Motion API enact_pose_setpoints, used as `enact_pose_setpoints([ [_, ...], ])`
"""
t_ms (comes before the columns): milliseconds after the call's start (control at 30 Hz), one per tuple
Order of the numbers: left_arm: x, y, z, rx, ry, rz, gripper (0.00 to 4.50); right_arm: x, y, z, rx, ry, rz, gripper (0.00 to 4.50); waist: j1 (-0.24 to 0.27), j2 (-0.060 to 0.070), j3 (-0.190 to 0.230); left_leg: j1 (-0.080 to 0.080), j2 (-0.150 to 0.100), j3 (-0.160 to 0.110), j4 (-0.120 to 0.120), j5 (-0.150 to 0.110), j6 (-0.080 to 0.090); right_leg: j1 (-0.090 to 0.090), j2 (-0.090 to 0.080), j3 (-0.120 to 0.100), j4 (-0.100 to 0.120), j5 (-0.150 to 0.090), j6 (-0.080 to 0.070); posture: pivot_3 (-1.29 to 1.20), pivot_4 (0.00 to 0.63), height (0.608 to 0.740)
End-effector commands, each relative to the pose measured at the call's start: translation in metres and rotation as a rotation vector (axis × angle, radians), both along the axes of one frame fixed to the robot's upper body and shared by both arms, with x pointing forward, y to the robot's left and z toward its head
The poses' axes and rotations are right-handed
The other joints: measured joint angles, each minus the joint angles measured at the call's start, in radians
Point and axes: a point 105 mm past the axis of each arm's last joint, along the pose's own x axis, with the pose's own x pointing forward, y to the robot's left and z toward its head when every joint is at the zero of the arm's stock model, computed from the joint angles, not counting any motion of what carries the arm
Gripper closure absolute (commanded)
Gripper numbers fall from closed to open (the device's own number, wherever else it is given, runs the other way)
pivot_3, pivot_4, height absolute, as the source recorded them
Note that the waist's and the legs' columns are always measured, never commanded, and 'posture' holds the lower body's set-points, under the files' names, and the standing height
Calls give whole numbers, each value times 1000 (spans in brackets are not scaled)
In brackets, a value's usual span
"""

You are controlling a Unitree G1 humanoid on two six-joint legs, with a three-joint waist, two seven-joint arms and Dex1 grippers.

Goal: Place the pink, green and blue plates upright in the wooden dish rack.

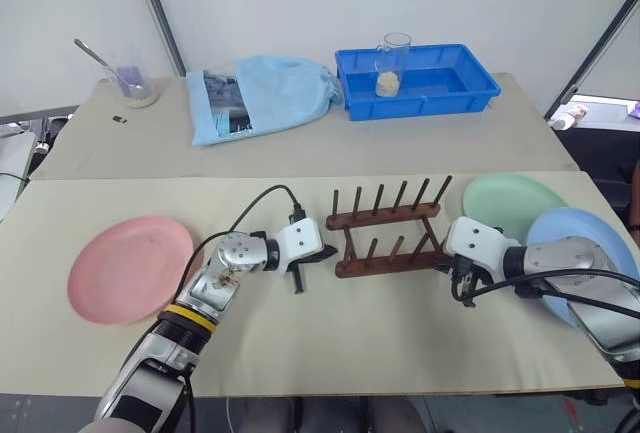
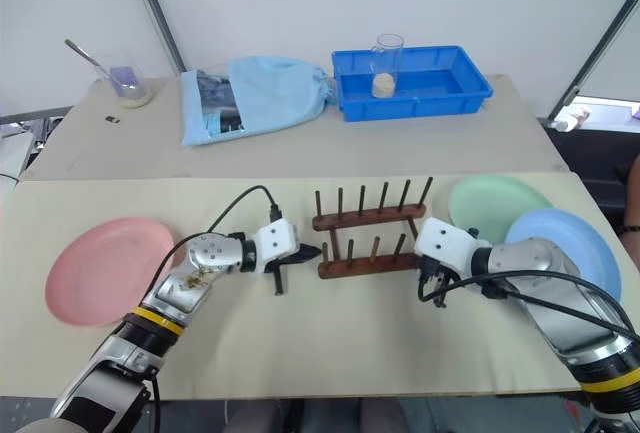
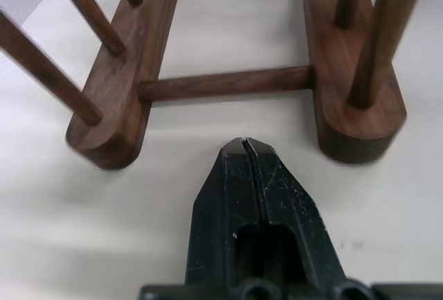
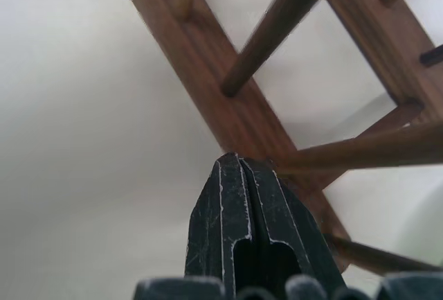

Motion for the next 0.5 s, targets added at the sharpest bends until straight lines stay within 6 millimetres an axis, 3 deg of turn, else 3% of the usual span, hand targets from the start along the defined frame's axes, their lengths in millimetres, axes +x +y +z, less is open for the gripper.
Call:
enact_pose_setpoints([
  [33, -16, 9, 13, -52, 80, -92, 4500, -7, 2, 10, 3, -5, 33, 4460, -3, 0, 0, 0, 0, 0, 0, 0, 0, 0, 0, 0, 0, 0, 0, 0, 150, 740],
  [267, -42, -6, 26, -106, 220, -229, 4500, -5, -8, 12, -23, 4, 17, 4460, 3, 0, 0, -1, -1, 0, 2, 0, 0, 0, -1, -1, 0, 0, 0, 0, 150, 740],
  [500, -67, -24, 6, -83, 258, -264, 4500, -5, -8, 9, -31, 8, 12, 4460, -3, 0, 0, -1, 0, 0, 2, 0, 0, 0, 0, 0, 0, 0, 0, 0, 150, 740],
])
